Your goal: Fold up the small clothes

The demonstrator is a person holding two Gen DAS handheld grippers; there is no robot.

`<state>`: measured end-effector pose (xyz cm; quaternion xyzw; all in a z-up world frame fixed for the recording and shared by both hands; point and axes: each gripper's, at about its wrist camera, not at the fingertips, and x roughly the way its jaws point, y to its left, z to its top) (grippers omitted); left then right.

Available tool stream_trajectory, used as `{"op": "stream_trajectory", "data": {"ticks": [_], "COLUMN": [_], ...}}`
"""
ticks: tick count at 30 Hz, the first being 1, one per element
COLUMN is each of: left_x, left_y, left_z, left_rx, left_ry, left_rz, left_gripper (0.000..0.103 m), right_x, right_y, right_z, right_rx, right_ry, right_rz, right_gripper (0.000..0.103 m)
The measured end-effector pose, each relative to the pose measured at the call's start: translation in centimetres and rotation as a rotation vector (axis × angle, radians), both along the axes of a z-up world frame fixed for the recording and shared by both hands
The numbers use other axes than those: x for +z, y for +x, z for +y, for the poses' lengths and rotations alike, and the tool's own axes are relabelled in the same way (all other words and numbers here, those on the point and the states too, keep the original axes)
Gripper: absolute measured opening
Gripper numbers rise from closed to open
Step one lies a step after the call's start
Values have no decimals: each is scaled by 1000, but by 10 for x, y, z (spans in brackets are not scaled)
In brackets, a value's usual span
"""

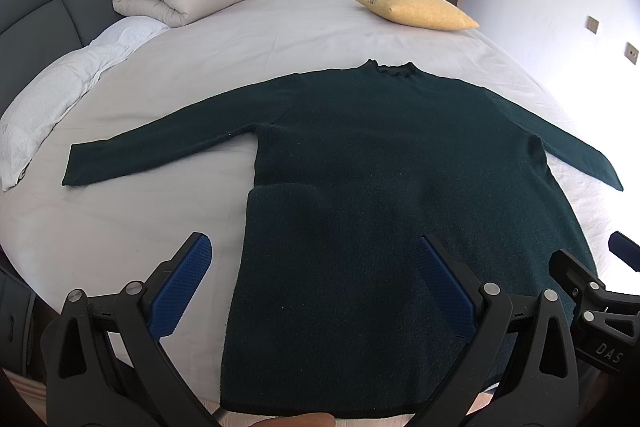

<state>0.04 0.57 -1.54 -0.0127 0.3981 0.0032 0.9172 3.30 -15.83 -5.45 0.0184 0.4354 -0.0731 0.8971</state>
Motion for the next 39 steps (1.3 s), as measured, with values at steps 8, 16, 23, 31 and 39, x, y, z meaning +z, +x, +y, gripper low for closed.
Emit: {"op": "stream_trajectory", "data": {"ticks": [8,16,23,31,39], "left_x": [0,0,1,1,-2], "left_y": [0,1,1,1,1], "left_z": [-1,-1,-1,-1,-1], "left_rx": [1,1,1,1,2], "left_ry": [0,1,1,1,2], "left_rz": [0,1,2,2,6], "left_gripper": [103,103,103,103,103], "right_x": [0,-1,0,0,0], "right_y": [0,0,0,0,0], "right_z": [1,1,1,0,1], "right_rx": [0,1,0,0,0], "right_ry": [-2,-5,-7,-9,-11], "right_rz": [0,0,0,1,1], "right_gripper": [103,103,103,103,103]}}
